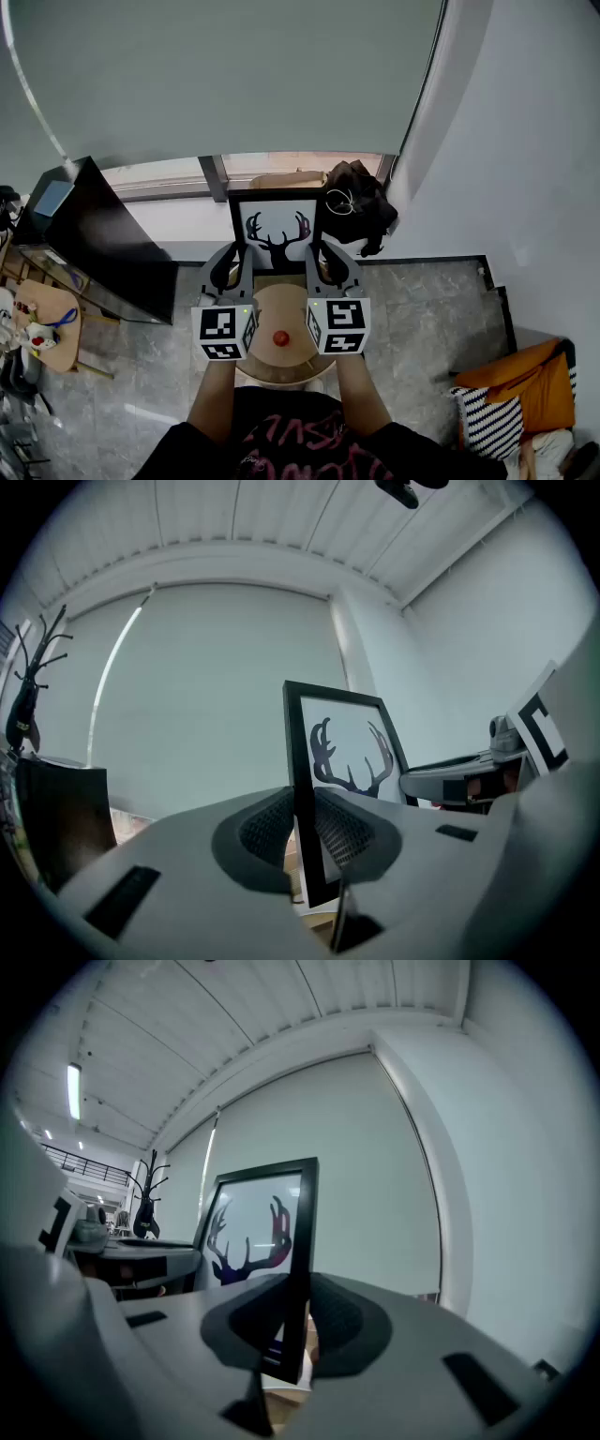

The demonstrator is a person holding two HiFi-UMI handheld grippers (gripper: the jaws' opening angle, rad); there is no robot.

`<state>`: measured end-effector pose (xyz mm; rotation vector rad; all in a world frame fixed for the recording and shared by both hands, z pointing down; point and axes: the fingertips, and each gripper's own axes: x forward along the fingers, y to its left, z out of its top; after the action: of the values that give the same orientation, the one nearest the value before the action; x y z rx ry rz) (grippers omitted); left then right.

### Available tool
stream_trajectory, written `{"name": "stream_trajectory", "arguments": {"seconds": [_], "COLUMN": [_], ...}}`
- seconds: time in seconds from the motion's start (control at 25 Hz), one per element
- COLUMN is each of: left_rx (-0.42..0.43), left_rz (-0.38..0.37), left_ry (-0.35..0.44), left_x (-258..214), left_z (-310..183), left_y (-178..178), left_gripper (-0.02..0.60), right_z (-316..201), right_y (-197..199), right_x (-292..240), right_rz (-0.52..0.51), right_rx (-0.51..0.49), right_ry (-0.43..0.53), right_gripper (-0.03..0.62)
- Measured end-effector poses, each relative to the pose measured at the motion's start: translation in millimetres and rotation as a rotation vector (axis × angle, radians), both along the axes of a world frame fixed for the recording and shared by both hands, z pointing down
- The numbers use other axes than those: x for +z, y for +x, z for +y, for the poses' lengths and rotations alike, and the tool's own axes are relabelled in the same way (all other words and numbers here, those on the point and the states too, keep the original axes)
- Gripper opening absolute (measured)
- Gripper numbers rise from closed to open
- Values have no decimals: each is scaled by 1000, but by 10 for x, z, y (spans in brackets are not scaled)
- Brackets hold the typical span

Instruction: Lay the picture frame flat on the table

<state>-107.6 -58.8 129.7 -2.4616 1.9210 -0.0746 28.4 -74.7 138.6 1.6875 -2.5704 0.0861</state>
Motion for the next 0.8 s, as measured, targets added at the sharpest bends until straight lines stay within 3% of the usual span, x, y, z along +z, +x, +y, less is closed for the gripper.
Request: {"name": "stream_trajectory", "arguments": {"seconds": [0.8], "left_rx": [5], "left_rz": [-1], "left_ry": [-13], "left_x": [40], "left_z": [-100], "left_y": [-20], "left_gripper": [72], "right_z": [-66], "right_y": [-19], "right_x": [102], "right_rz": [-8], "right_rx": [-6], "right_ry": [-21], "right_gripper": [81]}}
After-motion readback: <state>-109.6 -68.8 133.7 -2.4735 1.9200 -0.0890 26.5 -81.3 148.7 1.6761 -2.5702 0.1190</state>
